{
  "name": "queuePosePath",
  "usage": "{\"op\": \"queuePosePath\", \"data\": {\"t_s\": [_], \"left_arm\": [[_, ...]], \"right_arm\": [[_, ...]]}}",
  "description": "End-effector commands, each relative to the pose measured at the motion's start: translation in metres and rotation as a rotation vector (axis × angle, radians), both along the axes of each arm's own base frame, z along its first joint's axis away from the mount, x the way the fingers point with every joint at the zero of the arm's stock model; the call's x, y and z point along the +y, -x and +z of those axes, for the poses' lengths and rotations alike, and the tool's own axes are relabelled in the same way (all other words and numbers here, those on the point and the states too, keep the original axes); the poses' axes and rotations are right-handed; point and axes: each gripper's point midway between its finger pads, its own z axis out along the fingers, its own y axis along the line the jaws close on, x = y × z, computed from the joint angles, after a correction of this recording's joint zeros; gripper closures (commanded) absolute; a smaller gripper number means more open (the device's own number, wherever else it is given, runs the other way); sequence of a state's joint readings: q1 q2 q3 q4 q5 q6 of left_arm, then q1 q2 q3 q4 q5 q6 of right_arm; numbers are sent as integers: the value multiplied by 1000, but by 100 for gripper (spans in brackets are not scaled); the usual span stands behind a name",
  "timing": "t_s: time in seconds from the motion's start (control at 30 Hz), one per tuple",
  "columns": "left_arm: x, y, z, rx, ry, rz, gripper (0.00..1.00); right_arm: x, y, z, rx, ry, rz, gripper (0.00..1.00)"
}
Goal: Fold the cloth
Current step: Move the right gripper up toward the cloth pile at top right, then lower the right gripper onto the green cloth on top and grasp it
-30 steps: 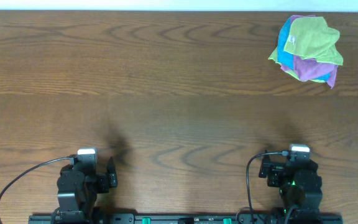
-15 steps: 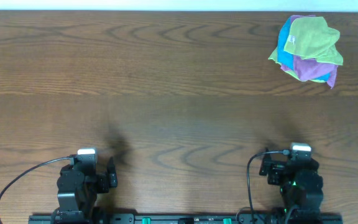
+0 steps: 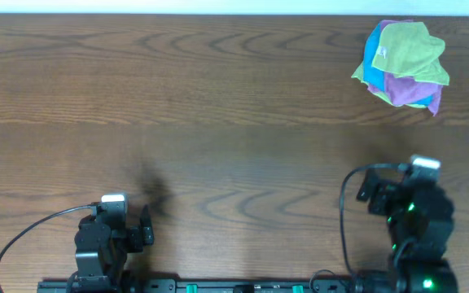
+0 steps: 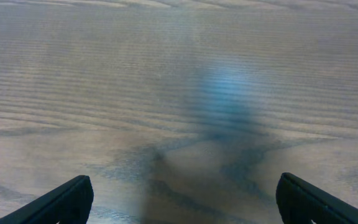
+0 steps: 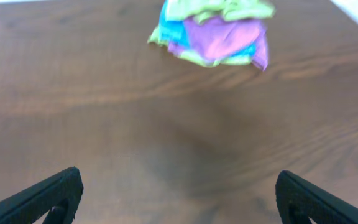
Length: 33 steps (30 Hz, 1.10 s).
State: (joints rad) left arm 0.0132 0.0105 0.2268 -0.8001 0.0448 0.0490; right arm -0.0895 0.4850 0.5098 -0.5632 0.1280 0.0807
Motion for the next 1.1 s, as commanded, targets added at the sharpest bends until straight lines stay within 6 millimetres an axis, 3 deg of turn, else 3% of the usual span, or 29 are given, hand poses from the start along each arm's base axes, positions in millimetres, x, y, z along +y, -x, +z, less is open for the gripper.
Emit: {"op": "queuePosePath", "data": {"t_s": [0.0,0.2,0.63,1.07], "left_arm": [[1,7,-22,66,10,13,5],[1,7,-22,66,10,13,5],[1,7,-22,66,10,13,5],[1,7,-22,66,10,13,5]], "right_arm": [[-15,-14,24,10,-17,-63,1],[-32,-46,36,96,-35,-105,1],[-59,-124,21,243,-166,-105,1],[-97,-191,51,199,-107,-115,1]]}}
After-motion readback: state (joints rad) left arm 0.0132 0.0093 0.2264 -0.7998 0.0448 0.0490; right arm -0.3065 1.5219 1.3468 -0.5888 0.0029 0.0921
